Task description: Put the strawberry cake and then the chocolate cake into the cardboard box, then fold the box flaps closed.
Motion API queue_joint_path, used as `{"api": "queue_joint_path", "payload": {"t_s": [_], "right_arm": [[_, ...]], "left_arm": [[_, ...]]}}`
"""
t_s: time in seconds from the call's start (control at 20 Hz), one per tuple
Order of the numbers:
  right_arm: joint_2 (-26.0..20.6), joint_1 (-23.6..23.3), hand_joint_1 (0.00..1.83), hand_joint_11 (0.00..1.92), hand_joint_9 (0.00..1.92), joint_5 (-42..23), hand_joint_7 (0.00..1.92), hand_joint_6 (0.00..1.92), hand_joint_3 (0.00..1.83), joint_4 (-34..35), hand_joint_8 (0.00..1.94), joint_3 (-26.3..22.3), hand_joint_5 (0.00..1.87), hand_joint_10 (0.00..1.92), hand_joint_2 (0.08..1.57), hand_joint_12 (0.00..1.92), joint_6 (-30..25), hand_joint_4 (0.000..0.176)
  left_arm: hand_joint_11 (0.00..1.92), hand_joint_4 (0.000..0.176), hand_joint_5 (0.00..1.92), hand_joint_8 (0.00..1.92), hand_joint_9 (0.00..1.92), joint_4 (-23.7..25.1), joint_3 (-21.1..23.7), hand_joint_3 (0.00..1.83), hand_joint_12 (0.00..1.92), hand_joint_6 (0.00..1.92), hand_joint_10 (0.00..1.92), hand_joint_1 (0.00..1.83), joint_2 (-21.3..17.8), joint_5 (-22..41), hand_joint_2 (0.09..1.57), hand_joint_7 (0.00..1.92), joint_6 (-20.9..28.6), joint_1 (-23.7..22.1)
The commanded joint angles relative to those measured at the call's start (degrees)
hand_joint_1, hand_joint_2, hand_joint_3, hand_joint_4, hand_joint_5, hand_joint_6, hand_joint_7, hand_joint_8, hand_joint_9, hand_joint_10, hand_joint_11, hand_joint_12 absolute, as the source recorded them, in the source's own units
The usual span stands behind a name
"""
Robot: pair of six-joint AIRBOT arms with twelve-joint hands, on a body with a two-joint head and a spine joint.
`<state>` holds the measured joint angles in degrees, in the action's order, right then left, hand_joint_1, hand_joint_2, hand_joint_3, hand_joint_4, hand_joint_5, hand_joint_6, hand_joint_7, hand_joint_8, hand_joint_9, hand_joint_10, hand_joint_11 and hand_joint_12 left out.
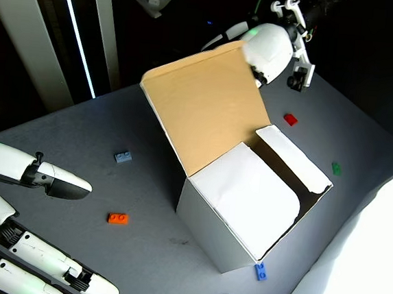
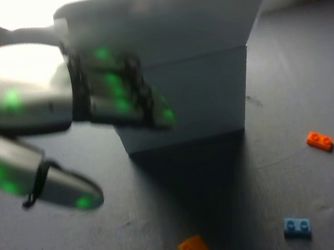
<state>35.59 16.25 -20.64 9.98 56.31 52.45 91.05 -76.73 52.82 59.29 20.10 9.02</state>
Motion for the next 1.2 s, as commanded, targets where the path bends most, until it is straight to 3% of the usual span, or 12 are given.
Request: {"api": "queue_joint_path", "payload": {"t_s": [0.0,0.2,0.35,0.55,0.85,1.15], "right_arm": [[-0.91,-0.73,0.0,0.0,0.12,-6.59,0.16,0.0,0.0,0.21,0.0,-0.01,0.14,0.01,1.18,0.45,-0.16,0.0],[-0.91,-0.77,0.0,0.0,0.12,-6.59,0.16,0.0,0.0,0.08,0.0,-0.06,0.13,0.01,1.18,0.4,-0.16,0.0],[-0.9,-0.8,0.0,0.0,0.11,-6.59,0.15,0.01,0.0,0.03,0.0,-0.09,0.15,0.0,1.16,0.37,-0.16,0.0],[-0.9,-0.81,0.0,0.0,0.12,-6.58,0.14,0.0,0.0,-0.07,0.01,-0.12,0.16,0.01,1.16,0.5,-0.16,0.0],[-0.9,-0.84,0.0,0.0,0.14,-6.56,0.16,0.0,0.0,-0.24,0.01,-0.26,0.15,0.01,1.15,0.51,-0.16,0.0],[-0.91,-0.84,0.0,0.0,0.17,-6.55,0.2,0.0,0.0,-0.39,0.0,-0.35,0.14,0.01,1.14,0.46,-0.16,0.0]], "left_arm": [[0.0,0.0,0.19,0.0,0.27,-4.96,-0.36,0.0,0.77,0.0,0.0,0.0,0.02,1.45,1.18,0.27,0.51,-1.16],[0.0,0.0,0.2,0.0,0.28,-4.95,-2.92,0.0,0.8,0.01,0.0,0.0,1.5,-1.29,1.18,0.28,1.19,-4.86],[0.0,0.0,0.18,0.0,0.25,-4.95,-4.7,0.0,0.74,0.0,0.0,0.0,2.85,-4.28,1.18,0.24,1.19,-5.03],[0.0,0.0,0.2,0.0,0.27,-4.94,-7.17,0.01,0.77,0.01,0.01,0.0,5.01,-8.95,1.2,0.26,1.09,-4.93],[0.0,0.0,0.19,0.0,0.26,0.03,-8.99,0.0,0.77,0.0,0.0,0.0,8.05,-19.53,1.18,0.26,-1.37,-4.32],[0.0,0.0,0.18,0.0,0.25,3.77,-10.02,0.0,0.79,0.0,0.0,0.0,10.17,-22.66,1.17,0.25,-1.09,-2.1]]}}
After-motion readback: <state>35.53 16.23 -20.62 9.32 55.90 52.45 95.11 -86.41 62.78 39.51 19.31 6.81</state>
